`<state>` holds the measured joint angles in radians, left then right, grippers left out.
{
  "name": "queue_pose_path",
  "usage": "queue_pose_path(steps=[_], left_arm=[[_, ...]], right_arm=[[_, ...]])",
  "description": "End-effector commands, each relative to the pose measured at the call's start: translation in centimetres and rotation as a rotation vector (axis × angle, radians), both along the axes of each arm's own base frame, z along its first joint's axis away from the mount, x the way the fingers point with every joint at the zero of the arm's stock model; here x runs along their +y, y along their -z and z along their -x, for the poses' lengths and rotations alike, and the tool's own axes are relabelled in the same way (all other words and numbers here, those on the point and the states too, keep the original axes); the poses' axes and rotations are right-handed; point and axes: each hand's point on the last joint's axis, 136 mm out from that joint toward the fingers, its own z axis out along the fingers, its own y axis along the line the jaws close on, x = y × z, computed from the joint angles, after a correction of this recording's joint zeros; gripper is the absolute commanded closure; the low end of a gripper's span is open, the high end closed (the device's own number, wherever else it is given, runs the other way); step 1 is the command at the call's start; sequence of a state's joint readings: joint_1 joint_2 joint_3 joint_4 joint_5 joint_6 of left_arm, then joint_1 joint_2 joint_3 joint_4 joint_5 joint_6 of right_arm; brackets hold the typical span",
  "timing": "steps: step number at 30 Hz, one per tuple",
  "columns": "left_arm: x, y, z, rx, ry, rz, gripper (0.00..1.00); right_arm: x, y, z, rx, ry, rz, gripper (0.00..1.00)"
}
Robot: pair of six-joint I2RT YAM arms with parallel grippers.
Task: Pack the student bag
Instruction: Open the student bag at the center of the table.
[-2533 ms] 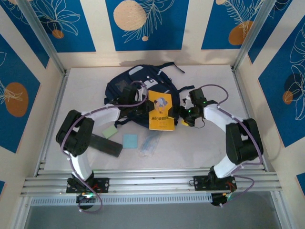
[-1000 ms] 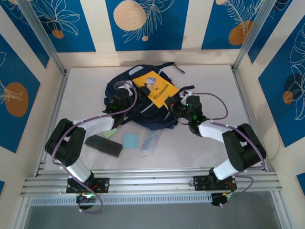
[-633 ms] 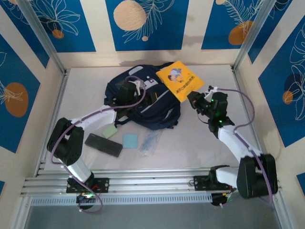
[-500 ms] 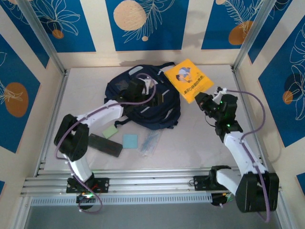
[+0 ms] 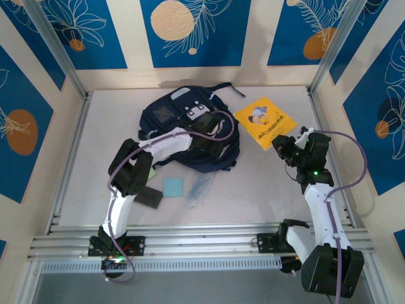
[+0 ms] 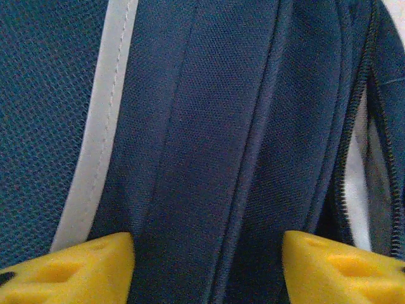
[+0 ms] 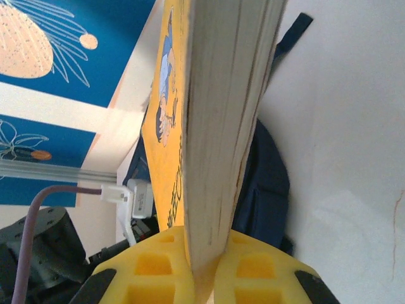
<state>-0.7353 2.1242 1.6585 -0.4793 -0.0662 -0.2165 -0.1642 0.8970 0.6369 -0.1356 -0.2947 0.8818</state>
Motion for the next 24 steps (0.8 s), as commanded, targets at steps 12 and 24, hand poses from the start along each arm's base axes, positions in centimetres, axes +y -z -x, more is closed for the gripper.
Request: queue_pose_path(steps=[12,24], left_arm=[[3.2,6.3,-0.4,0.115,-0.016,-0.167,0.86],[-1.5,-8.0,0.6,0.114,0.025,0.303,1.0]], right_arm=[[0.9,-2.8,0.4,-0.119,-0.078,0.035,1.0],[-1.8,-1.5,1.6,-0.053,0.057,0.178,1.0]])
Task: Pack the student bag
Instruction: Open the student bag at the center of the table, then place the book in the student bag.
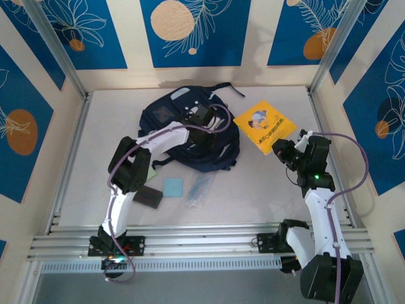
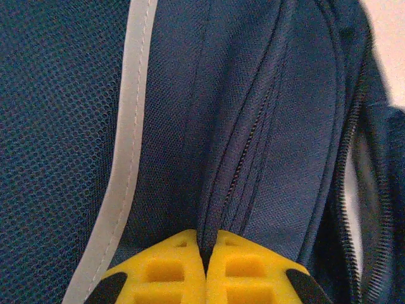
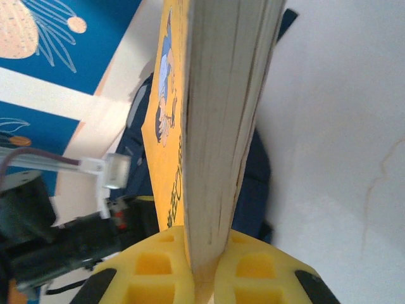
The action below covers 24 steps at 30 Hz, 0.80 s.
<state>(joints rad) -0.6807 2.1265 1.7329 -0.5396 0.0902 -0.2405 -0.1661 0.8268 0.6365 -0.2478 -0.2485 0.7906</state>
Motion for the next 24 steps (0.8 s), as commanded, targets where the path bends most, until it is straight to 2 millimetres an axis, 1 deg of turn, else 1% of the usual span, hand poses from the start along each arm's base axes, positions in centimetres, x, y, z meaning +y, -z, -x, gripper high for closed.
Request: queue_pose_path(steps=[1,3,6,9,14,16,19,21,24], left_arm=[[-1.6,-7.6,1.1,0.02,0.014,0.235,1.0],[-1.7,-10.1,0.8,0.01,0.009,0.315,1.0],[-1.5,-13.2,0.2,-0.005,0.002,0.41,1.0],[-1.1,-15.3,-0.6,-0.02,-0.018,0.488,1.0],[-1.1,-17.6,-1.6,-0.022,-0.039,0.603,1.0],[-1.5,-18.5,-1.7,-0.027,-0.033,0.64,1.0],[-2.0,-19.6,-1.8,-0.027,-0.02,0.684,1.0],[-2.2,-20.3,-1.9,-0.038,-0.016,0.701,1.0],[-2.3,-21.2,-2.0,-0.049,-0.007,0.719,1.0]], right_arm=[[-1.8,-1.7,0.1,-0.055,0.071,0.103,1.0],[-2.3,-1.2,0.3,-0.032,0.1,0.118,1.0],[-2.0,-0.9,0.3,-0.026,0.086,0.105,1.0],[-1.2,-1.0,0.1,-0.029,0.043,0.076,1.0],[0.9,-1.1,-0.5,-0.04,-0.028,0.027,1.0],[2.3,-0.8,-0.9,-0.038,-0.063,-0.011,1.0],[5.2,-0.3,-2.0,-0.051,-0.125,-0.085,1.0],[7.4,-0.3,-3.0,-0.068,-0.165,-0.12,1.0],[10.8,-0.2,-4.6,-0.071,-0.241,-0.128,1.0]])
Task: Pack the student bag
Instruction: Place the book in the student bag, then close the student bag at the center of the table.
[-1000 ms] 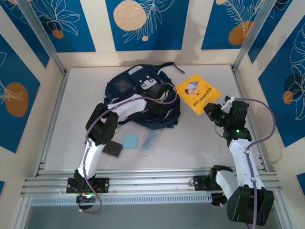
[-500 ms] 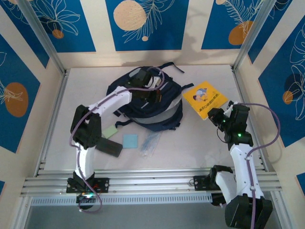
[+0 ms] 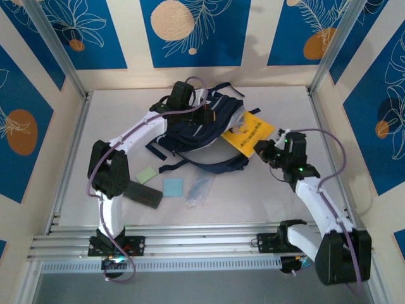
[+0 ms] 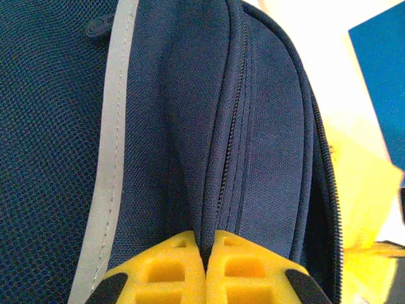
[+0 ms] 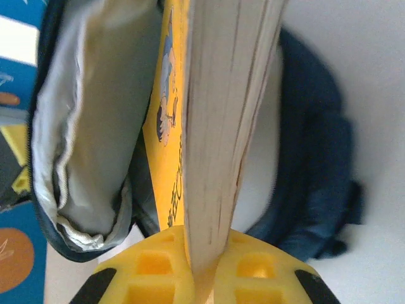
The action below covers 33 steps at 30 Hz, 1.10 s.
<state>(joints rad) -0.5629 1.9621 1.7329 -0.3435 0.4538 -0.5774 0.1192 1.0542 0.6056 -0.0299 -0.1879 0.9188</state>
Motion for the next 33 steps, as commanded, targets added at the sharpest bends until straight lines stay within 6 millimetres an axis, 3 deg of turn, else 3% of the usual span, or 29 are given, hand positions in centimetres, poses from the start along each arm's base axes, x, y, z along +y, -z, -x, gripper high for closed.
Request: queue_pose_path(steps=[1,11,15,18,23,33], left_arm=[[-1.5,-8.3,-0.1,-0.161,0.06,0.177,1.0],[-1.9,-8.6,-0.2,-0.143,0.05,0.238,1.0],[-2.0,-8.1,-0.3,-0.134,0.042,0.239,1.0],[-1.9,-7.6,-0.6,-0.131,0.03,0.233,1.0],[-2.1,-6.7,-1.4,-0.122,0.009,0.235,1.0],[-3.3,-2.8,-2.3,-0.058,-0.014,0.224,1.0]], right_arm=[[3.9,-4.1,-3.0,-0.159,-0.079,-0.078,1.0],[12.5,-1.7,-9.2,-0.135,-0.234,-0.148,1.0],[13.7,1.0,-11.2,-0.066,-0.229,-0.157,1.0],[13.1,2.5,-11.8,-0.028,-0.195,-0.174,0.93],[10.6,3.3,-10.8,0.025,-0.167,-0.161,0.7],[1.5,1.7,-3.1,0.064,-0.058,0.157,0.24]])
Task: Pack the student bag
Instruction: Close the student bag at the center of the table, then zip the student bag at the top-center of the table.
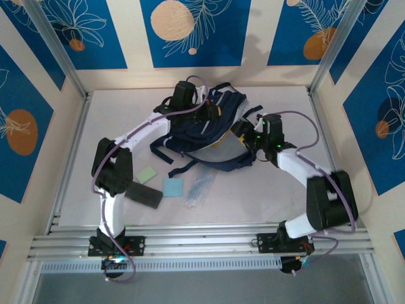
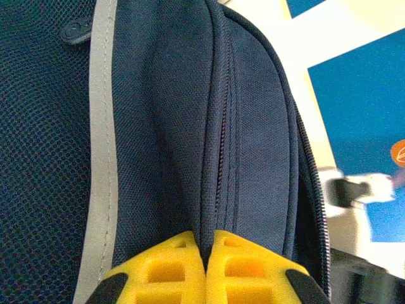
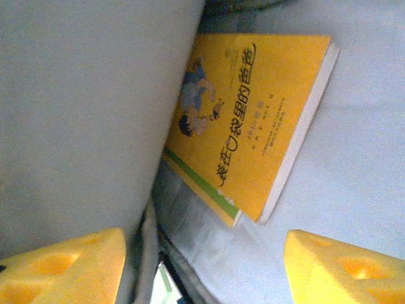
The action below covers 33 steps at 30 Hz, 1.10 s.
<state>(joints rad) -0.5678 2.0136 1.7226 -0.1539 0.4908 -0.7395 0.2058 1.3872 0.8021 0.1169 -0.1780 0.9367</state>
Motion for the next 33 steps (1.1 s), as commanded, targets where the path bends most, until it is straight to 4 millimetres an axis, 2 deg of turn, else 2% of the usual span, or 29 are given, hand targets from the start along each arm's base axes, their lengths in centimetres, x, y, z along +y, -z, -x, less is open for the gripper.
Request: queue_pose_path(steps=[1,2,3,4,6,8,11,17,21,23,28,33], left_arm=[[-1.4,-1.9,-0.6,-0.088,0.021,0.074,1.0],[-1.5,-1.4,-0.5,-0.076,0.019,0.068,0.96],[-1.5,-0.9,-0.4,-0.065,0.018,0.066,0.88],[-1.4,-0.8,-0.3,-0.061,0.016,0.066,0.79],[-0.8,0.1,0.0,-0.051,-0.003,0.041,0.54],[0.2,0.5,0.4,-0.053,-0.026,0.013,0.44],[2.4,1.4,1.5,-0.04,-0.065,-0.008,0.37],[9.6,5.9,4.1,0.056,-0.228,-0.06,0.33],[14.4,9.0,5.7,0.116,-0.351,-0.097,0.33],[16.0,10.2,6.2,0.141,-0.399,-0.117,0.33],[19.2,12.9,6.9,0.196,-0.529,-0.191,0.33],[19.7,14.6,6.2,0.23,-0.603,-0.177,0.34]], right_arm=[[-3.3,1.1,3.8,0.05,0.026,0.202,0.19],[-4.1,0.6,4.6,0.037,0.038,0.234,0.12],[-4.6,0.0,5.2,0.019,0.051,0.255,0.04],[-5.0,-0.5,5.7,0.004,0.062,0.267,0.01],[-5.8,-1.5,6.5,-0.022,0.097,0.28,0.01],[-5.8,-2.2,6.8,-0.061,0.089,0.271,0.01],[-5.2,-2.3,6.7,-0.082,0.054,0.193,0.01],[-3.5,-1.1,6.2,-0.049,0.006,0.198,0.0],[-1.2,-0.4,5.9,-0.039,-0.041,0.231,0.04],[-0.1,0.1,5.8,-0.033,-0.061,0.236,0.04],[2.9,0.3,6.1,-0.033,-0.124,0.222,0.09],[5.7,0.4,7.0,-0.069,-0.206,0.252,0.14]])
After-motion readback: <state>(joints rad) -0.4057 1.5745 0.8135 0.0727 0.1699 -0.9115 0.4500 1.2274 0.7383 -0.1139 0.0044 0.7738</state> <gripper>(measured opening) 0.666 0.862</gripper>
